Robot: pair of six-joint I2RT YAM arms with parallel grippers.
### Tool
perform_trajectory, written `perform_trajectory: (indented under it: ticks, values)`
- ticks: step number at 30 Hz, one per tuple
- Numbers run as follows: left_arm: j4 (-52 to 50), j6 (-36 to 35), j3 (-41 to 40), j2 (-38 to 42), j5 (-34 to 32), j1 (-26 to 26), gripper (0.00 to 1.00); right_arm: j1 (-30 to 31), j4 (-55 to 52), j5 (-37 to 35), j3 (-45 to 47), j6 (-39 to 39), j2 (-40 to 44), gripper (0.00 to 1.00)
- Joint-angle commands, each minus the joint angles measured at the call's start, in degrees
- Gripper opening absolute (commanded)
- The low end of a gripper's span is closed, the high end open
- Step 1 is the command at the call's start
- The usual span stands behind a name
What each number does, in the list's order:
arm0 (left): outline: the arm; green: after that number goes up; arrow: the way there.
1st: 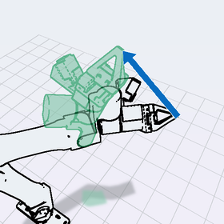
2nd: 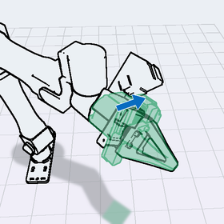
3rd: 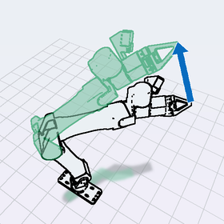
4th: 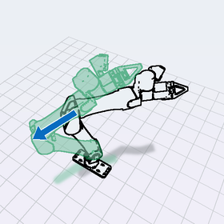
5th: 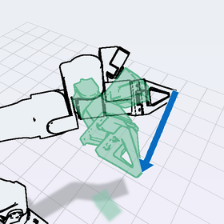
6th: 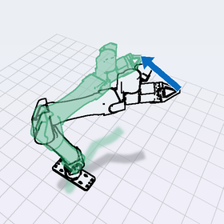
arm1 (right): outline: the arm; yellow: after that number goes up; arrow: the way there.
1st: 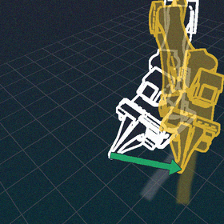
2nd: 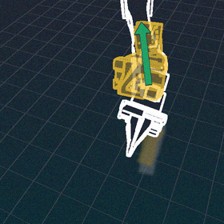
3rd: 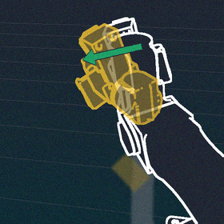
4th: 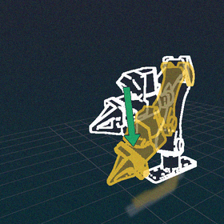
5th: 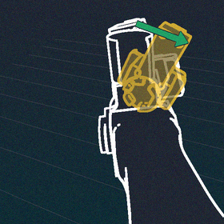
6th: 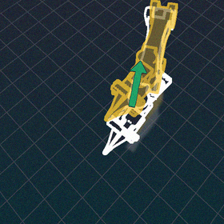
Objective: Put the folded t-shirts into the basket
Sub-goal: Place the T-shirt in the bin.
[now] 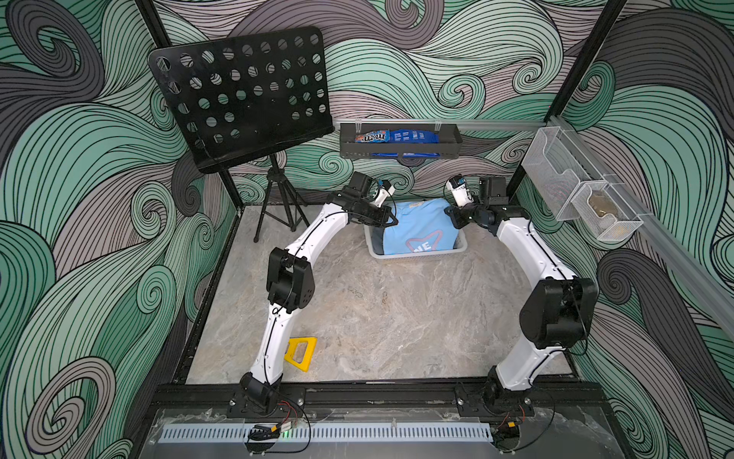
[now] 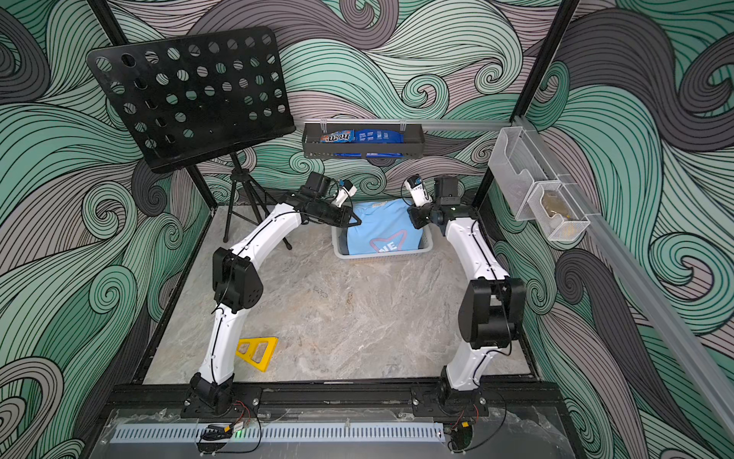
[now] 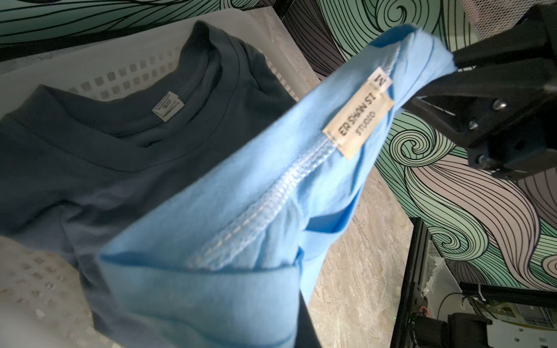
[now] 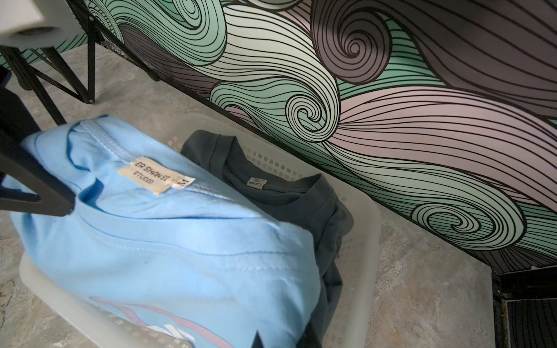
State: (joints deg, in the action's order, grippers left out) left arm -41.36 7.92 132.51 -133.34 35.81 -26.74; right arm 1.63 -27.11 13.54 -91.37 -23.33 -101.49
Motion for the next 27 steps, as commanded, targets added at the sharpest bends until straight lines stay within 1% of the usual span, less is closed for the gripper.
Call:
perform_trajectory:
  ticks: [1, 6, 10, 13, 15, 19, 21, 22, 24, 27]
  values:
    - [-1.5, -1.2, 3.1, -2.5, -1.7, 0.8, 0.01, -0.3, 2.7, -0.9, -2.6, 1.2, -3.4, 0.00]
    - [-1.4, -1.1, 6.1, -5.4, -2.9, 1.6, 0.11, -0.3, 3.3, -1.6, -5.2, 1.7, -7.0, 0.01]
    - [0.2, -1.7, 7.6, -7.4, -4.9, 2.2, 0.18, -0.1, 3.5, -2.2, -7.6, 1.7, -10.1, 0.05]
    - [1.2, -2.5, 9.1, -9.3, -6.6, 2.6, 0.28, 0.1, 3.7, -3.2, -9.7, 1.4, -13.1, 0.10]
    - [2.1, -3.2, 9.7, -10.3, -8.3, 2.7, 0.30, 0.3, 4.2, -4.3, -11.3, 1.2, -15.2, 0.15]
    - [4.3, -5.2, 10.9, -11.9, -14.5, 2.8, 0.40, 0.6, 4.5, -7.9, -16.7, 1.1, -21.2, 0.34]
    - [4.0, -6.4, 12.9, -12.6, -17.9, 2.7, 0.44, 0.8, 2.7, -9.7, -20.8, 0.6, -23.8, 0.42]
    - [3.8, -6.9, 13.6, -12.5, -19.3, 2.7, 0.46, 0.8, 1.5, -10.4, -23.0, 0.4, -24.6, 0.44]
    - [3.3, -7.7, 13.6, -11.4, -20.0, 2.7, 0.53, 1.0, -1.0, -10.7, -26.5, 0.5, -25.4, 0.47]
    - [1.9, -9.0, 13.0, -9.0, -19.4, 2.4, 0.61, 1.0, -1.6, -9.3, -26.3, 0.1, -22.9, 0.50]
